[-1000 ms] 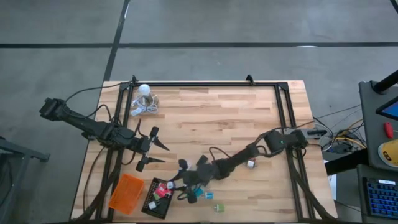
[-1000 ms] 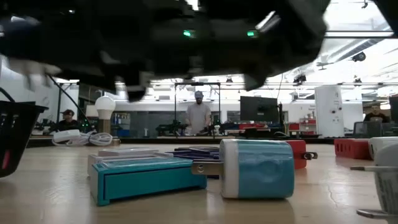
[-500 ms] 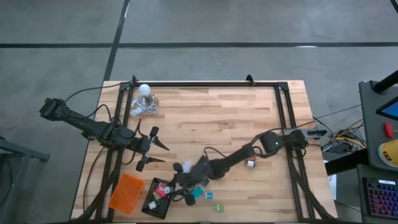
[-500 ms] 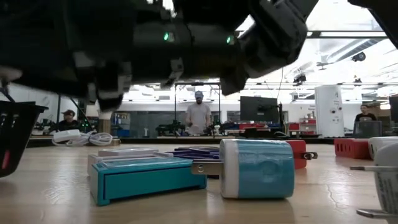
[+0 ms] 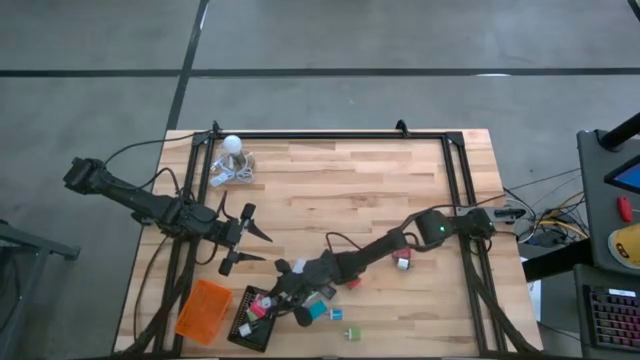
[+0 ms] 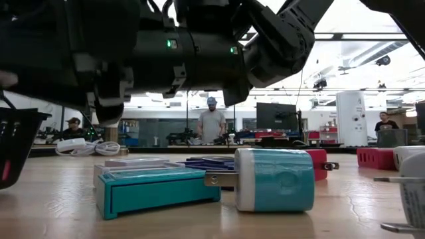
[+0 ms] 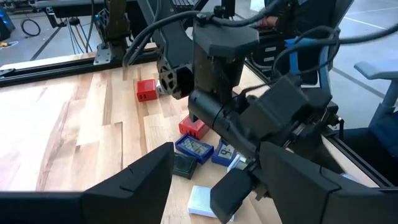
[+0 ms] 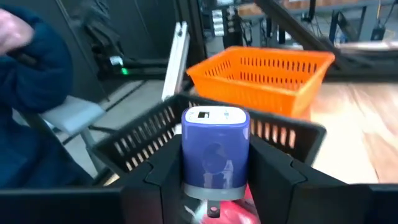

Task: Pick & Place Office items
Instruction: Put the purple charger adapter into the black basket, then put the blue charger adapter into the black basket

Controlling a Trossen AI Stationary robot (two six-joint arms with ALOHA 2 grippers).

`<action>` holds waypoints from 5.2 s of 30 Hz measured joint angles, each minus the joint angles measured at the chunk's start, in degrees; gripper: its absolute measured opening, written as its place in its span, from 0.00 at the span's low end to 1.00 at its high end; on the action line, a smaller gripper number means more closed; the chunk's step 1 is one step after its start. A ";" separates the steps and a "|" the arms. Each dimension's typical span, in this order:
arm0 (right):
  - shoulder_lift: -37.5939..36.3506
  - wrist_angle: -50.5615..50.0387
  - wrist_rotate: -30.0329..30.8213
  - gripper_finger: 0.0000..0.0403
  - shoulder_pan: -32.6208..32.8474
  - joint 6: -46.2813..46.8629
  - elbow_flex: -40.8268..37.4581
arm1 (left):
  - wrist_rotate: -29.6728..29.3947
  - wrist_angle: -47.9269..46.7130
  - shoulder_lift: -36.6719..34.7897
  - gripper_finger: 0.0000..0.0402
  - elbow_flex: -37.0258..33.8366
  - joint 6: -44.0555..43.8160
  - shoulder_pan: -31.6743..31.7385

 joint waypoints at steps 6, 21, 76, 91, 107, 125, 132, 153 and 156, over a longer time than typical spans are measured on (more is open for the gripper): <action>0.00 -3.51 -0.07 0.36 -0.24 0.11 0.53 | 0.00 -0.02 0.00 0.61 0.00 0.00 0.00; -0.07 -18.42 -0.24 0.36 -0.18 -0.80 7.16 | 0.00 -0.06 0.00 0.61 0.00 0.02 0.00; -13.75 -52.75 0.40 0.50 -0.29 4.17 7.10 | 0.09 -0.76 0.09 0.61 0.04 -3.96 -0.04; -25.43 -46.47 15.44 0.50 4.25 -1.07 -4.78 | 0.24 -3.02 0.94 0.61 0.02 -3.89 -0.02; -39.13 -12.83 15.26 0.50 0.78 2.26 -37.70 | 0.03 0.43 3.53 0.61 0.03 -4.66 0.01; -58.78 -6.95 21.51 0.50 2.81 18.12 -61.56 | -0.09 27.90 29.52 0.61 2.89 -6.43 -0.37; -60.57 -4.76 30.93 0.50 3.00 12.25 -65.91 | 0.09 34.23 42.94 0.61 9.42 -6.38 -1.18; -69.74 2.73 38.08 0.50 3.91 18.44 -81.80 | -2.01 13.03 62.05 0.61 34.30 -11.00 -4.49; -68.66 3.99 37.72 0.50 3.87 18.60 -81.06 | -0.47 12.24 62.75 0.61 34.21 -10.98 -4.93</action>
